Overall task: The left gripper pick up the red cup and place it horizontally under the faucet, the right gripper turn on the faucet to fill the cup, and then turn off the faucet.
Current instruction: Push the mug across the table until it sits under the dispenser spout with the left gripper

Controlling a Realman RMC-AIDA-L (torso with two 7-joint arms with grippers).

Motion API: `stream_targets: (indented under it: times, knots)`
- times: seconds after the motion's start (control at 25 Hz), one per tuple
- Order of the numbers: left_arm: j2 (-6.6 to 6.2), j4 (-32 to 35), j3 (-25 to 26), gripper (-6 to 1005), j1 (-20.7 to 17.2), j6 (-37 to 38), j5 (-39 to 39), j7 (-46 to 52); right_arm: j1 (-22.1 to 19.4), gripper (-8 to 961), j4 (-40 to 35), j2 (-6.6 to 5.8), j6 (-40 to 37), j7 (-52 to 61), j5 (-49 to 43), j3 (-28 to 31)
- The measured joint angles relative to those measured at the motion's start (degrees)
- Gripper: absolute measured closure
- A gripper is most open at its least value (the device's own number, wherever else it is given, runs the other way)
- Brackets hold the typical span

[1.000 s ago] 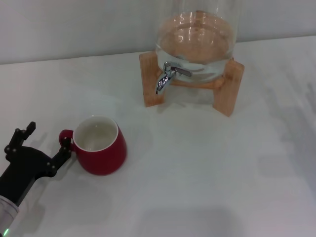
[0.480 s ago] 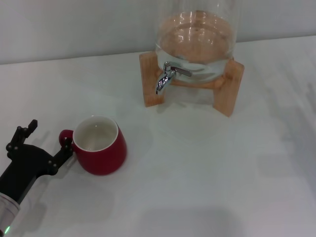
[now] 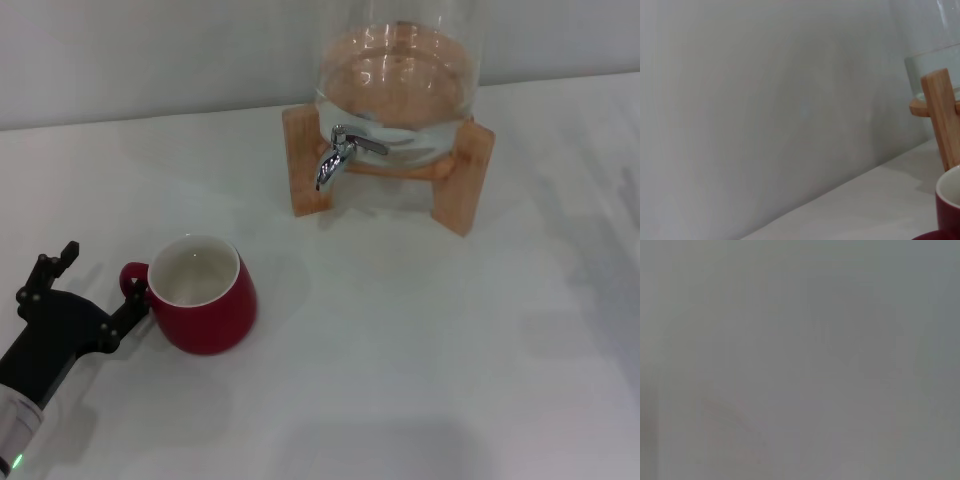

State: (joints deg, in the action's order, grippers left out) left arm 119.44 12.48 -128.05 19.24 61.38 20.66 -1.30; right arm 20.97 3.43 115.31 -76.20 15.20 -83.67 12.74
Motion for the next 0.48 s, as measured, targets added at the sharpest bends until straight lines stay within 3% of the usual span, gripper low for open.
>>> stream_targets:
  times: [0.48]
  knots:
    - [0.0, 0.0, 0.0, 118, 0.19, -0.03, 0.0, -0.1, 0.01, 231, 0.09, 0.0, 0.0, 0.0, 0.0, 0.0]
